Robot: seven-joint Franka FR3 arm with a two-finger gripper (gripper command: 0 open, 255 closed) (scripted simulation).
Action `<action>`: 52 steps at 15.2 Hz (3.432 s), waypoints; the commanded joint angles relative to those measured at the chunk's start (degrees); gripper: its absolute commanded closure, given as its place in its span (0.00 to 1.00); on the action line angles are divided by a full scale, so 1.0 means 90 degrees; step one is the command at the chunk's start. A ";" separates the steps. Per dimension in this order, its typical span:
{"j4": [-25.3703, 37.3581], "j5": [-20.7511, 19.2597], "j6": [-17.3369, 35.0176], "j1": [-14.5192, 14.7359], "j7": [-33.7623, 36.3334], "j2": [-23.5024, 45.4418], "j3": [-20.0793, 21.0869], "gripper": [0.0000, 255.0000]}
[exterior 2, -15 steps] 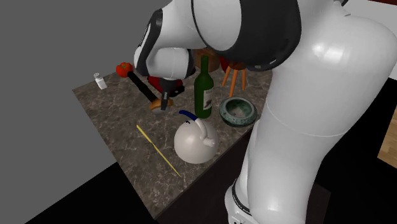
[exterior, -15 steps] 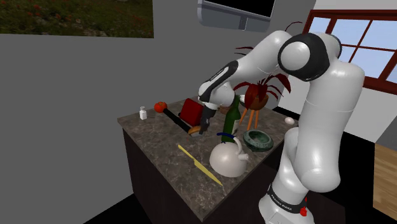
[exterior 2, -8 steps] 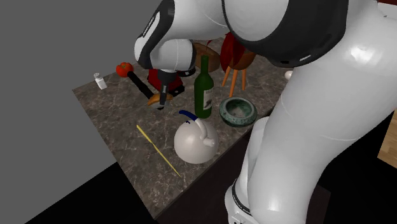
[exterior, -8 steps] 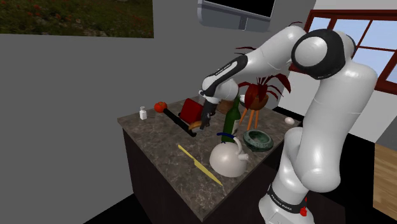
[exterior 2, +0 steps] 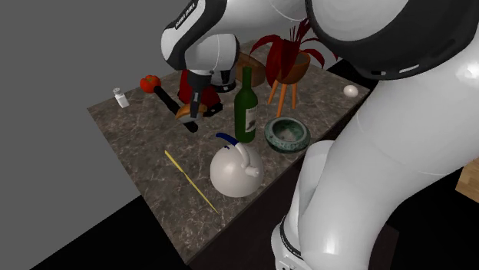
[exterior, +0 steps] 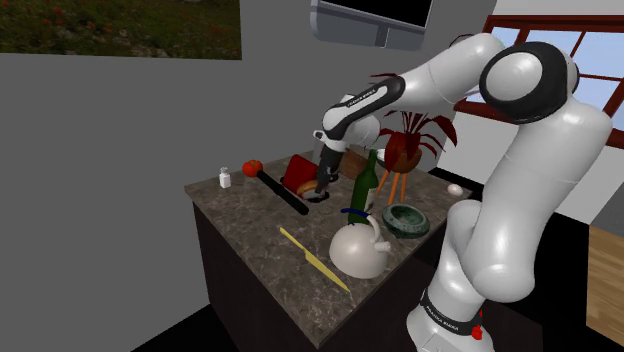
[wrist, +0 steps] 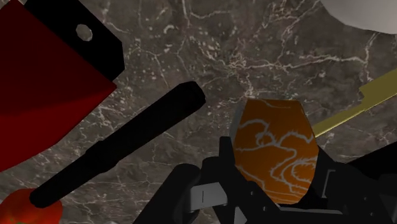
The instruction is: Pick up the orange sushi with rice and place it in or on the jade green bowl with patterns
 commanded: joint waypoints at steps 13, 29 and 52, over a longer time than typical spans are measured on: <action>-0.1185 -0.1765 -0.0598 -0.1326 -0.0120 -0.2010 -0.0268 1.00; -0.1506 -0.3451 -0.1997 -0.3494 -0.1885 -0.3567 -0.1361 1.00; -0.1997 -0.3571 -0.0709 -0.3108 -0.2499 -0.2797 -0.2484 0.00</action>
